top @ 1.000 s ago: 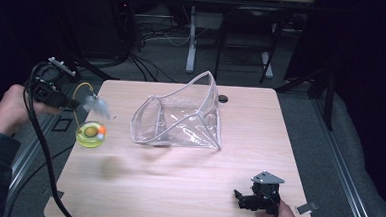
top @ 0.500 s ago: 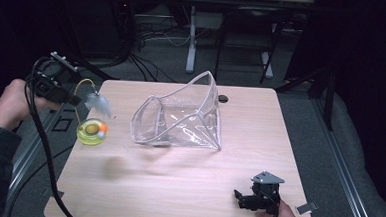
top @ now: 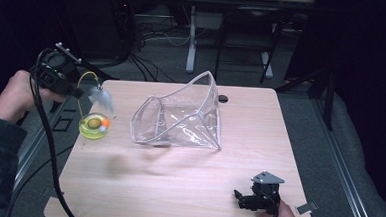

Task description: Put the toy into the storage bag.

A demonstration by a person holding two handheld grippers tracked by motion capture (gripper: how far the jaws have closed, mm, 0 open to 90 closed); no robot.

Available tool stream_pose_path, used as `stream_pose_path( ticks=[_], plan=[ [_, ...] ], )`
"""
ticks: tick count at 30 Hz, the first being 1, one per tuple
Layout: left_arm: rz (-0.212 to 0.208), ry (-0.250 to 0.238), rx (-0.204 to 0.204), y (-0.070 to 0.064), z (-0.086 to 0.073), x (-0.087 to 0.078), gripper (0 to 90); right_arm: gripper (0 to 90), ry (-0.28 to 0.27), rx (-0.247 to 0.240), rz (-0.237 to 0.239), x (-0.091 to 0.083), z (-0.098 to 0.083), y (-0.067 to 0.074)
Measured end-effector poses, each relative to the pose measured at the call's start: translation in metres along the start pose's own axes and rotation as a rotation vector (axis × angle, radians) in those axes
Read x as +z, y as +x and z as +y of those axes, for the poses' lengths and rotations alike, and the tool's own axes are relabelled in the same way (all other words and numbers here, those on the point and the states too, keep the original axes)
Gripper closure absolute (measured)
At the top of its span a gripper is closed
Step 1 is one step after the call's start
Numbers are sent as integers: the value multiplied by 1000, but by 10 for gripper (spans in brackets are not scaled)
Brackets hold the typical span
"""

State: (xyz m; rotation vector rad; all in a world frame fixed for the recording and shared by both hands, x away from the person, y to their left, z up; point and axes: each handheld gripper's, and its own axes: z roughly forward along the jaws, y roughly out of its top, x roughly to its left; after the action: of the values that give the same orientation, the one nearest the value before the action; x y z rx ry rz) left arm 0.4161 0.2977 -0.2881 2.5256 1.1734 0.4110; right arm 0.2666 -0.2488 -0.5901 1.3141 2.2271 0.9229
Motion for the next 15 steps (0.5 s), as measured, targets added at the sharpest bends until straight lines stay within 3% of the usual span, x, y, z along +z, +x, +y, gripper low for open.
stream_pose_path(
  ticks=[7,15],
  plan=[
    [25,15,19,-2,14,-8,880,0,-1,0,-4,0,0,0],
    [29,0,19,-1,27,-16,880,0,1,1,1,0,0,0]
  ],
)
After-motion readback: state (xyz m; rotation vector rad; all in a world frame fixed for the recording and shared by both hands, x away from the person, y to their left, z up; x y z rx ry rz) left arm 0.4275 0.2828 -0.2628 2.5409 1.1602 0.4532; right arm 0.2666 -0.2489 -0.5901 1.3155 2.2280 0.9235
